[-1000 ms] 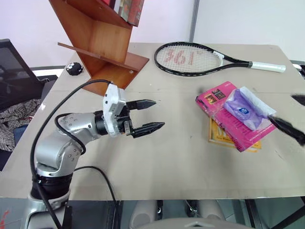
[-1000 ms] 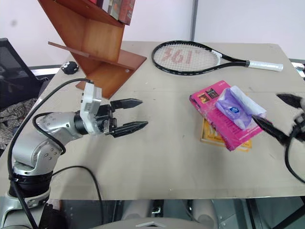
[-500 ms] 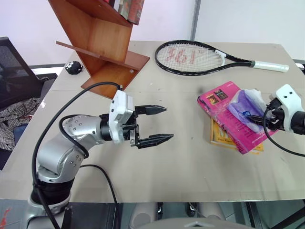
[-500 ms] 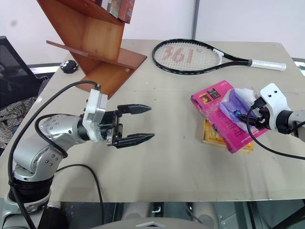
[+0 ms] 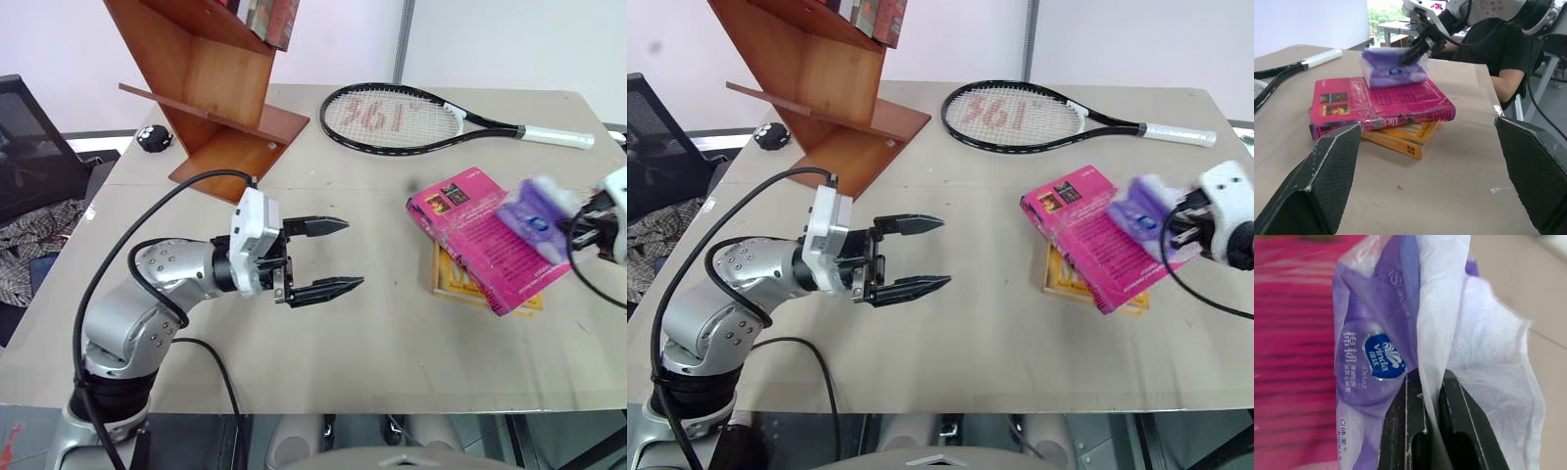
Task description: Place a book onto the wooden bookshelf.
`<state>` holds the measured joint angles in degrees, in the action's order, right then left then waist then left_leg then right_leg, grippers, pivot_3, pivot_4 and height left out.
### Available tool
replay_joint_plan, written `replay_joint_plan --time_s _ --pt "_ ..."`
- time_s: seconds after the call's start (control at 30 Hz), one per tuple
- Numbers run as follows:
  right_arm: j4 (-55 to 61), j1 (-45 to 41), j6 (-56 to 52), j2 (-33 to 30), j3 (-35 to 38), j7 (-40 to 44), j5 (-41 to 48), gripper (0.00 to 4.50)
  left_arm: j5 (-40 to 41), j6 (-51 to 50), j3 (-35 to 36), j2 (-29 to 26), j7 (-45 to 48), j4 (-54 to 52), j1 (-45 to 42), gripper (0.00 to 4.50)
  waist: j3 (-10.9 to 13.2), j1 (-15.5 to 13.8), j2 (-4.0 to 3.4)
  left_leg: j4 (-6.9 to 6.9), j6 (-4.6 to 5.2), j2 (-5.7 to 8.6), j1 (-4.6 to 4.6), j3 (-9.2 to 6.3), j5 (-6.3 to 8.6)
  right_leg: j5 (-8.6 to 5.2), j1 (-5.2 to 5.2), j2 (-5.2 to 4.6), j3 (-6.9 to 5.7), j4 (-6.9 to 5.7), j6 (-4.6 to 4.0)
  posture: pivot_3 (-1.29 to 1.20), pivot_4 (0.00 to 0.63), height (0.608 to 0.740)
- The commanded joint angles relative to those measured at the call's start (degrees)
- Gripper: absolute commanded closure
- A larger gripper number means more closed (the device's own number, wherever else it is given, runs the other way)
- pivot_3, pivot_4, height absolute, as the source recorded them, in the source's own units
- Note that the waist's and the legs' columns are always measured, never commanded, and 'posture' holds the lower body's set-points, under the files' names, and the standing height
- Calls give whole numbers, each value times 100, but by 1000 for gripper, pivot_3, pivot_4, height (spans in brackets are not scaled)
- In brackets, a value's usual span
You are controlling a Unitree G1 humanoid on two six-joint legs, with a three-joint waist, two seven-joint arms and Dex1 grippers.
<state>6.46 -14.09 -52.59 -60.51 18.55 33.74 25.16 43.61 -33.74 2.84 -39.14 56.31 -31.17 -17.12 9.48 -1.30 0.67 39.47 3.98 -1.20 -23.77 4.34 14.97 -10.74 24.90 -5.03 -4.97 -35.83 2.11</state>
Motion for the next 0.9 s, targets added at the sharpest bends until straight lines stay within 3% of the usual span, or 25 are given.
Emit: replay_joint_plan --time_s 0.03,0.23,0.33,0.47,0.6,0.73,0.9 --pt "-600 -281 -31 112 625 -662 -329 4451 161 19 22 5 -54 -275 -143 0 0 8 0 0 0 0 0 0 0 0 0 0 1 0 0 0 150 717" --pt "-2340 -757 490 210 275 -1152 -1021 4451 63 116 -77 65 -104 -240 -196 0 -1 53 -3 -1 0 -1 6 4 -1 1 0 8 9 -4 0 0 150 717" --pt "-2839 -921 821 251 125 -1086 -1184 3709 51 135 -99 88 -152 -259 -185 0 -2 59 -8 -1 0 -2 7 8 -1 5 1 10 13 -5 4 0 150 717" --pt "-2893 -830 896 126 16 -670 -1175 1895 57 150 -114 102 -182 -279 -151 0 -3 59 -14 -2 0 -3 8 10 -1 14 2 12 16 -5 22 0 150 717" --pt "-1469 -150 408 -432 466 292 -718 43 64 86 -128 87 -249 -307 -183 0 -1 26 -26 -2 1 -3 4 8 -1 14 2 9 13 -5 24 0 150 717" --pt "-154 125 -668 -674 1061 1197 372 43 98 45 -119 59 -286 -299 -227 0 -1 56 -27 -3 1 -5 5 10 0 14 3 9 17 -4 25 0 150 717" --pt "-18 -411 -874 -408 197 1378 671 43 147 26 -154 72 -232 -209 -329 0 -1 60 -10 -2 23 -11 11 -8 14 1 -1 19 9 -4 0 0 150 717"
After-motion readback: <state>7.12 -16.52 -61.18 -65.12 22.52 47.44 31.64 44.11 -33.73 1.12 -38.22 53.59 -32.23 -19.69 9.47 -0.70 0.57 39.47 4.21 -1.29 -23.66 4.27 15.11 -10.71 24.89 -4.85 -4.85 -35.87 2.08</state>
